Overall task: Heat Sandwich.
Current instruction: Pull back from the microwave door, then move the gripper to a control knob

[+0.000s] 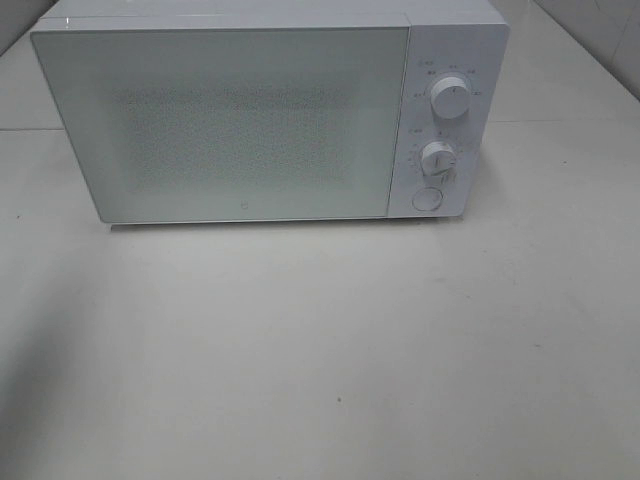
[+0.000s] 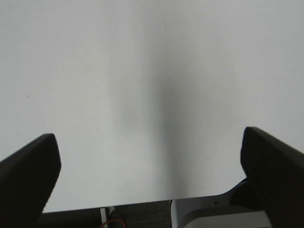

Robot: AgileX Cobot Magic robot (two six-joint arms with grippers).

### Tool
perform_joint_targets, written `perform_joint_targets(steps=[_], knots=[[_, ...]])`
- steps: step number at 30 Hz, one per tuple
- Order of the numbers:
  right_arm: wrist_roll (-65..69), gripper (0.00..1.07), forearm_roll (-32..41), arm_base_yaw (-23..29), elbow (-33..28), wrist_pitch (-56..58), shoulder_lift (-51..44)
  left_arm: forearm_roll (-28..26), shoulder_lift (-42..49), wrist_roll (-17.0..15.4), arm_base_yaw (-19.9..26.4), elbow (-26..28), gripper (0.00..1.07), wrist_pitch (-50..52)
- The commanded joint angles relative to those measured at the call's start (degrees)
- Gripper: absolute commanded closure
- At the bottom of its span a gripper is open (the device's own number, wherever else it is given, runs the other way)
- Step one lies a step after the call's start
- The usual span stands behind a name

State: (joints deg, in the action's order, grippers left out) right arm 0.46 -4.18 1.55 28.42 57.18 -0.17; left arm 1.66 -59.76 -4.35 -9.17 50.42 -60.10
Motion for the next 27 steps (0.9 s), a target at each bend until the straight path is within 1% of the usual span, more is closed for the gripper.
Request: perform_joint_targets(steps=[1, 2, 3, 5, 6, 7, 8, 12, 13, 17, 18, 20, 21, 22, 26, 27], knots=[[0.1, 0.32, 0.1, -0.2, -0.1, -0.2, -1.7, -1.1, 4.4, 0.9, 3.7, 0.0, 0.09, -3.2], [0.1, 0.32, 0.1, -0.2, -0.1, -0.2, -1.7, -1.3, 7.0, 1.0, 4.4, -1.1, 0.09, -3.3], [0.1, 0.32, 0.1, -0.2, -0.1, -0.2, -1.7, -1.3, 7.0, 1.0, 4.4, -1.1, 0.09, -3.3], [0.1, 0.32, 0.1, -0.2, -0.1, -0.2, -1.7, -1.3, 10.0, 1.0, 4.4, -3.2, 0.09, -3.3], [0.1, 0.32, 0.1, -0.2, -0.1, -0.2, -1.7, -1.3, 11.3, 1.0, 4.4, -4.3, 0.09, -3.3], [0.1, 0.32, 0.1, -0.2, -0.1, -0.2, -1.7, -1.1, 14.0, 1.0, 4.4, -6.6, 0.09, -4.0], [0.1, 0.32, 0.1, -0.2, -0.1, -0.2, -1.7, -1.1, 14.0, 1.0, 4.4, -6.6, 0.09, -4.0], [0.1, 0.32, 0.1, -0.2, -0.1, -0.2, -1.7, -1.3, 20.7, 1.0, 4.4, -12.3, 0.09, -3.6], [0.1, 0.32, 0.1, -0.2, -0.1, -0.2, -1.7, -1.3, 20.7, 1.0, 4.4, -12.3, 0.09, -3.6], [0.1, 0.32, 0.1, -0.2, -0.1, -0.2, -1.7, -1.3, 27.5, 1.0, 4.4, -17.2, 0.09, -3.3], [0.1, 0.32, 0.1, -0.2, -0.1, -0.2, -1.7, -1.3, 27.5, 1.0, 4.4, -17.2, 0.09, -3.3], [0.1, 0.32, 0.1, -0.2, -0.1, -0.2, -1.7, -1.0, 30.0, 1.0, 4.4, -19.0, 0.09, -3.0], [0.1, 0.32, 0.1, -0.2, -0.1, -0.2, -1.7, -0.7, 33.0, 1.2, 4.4, -20.9, 0.09, -1.4], [0.1, 0.32, 0.1, -0.2, -0.1, -0.2, -1.7, -0.7, 33.0, 1.2, 4.4, -20.9, 0.09, -1.4], [0.1, 0.32, 0.1, -0.2, -0.1, -0.2, -1.7, -0.7, 40.2, 1.4, 4.4, -20.7, 0.09, -1.4], [0.1, 0.32, 0.1, -0.2, -0.1, -0.2, -1.7, -0.7, 40.2, 1.4, 4.4, -20.7, 0.09, -1.4]])
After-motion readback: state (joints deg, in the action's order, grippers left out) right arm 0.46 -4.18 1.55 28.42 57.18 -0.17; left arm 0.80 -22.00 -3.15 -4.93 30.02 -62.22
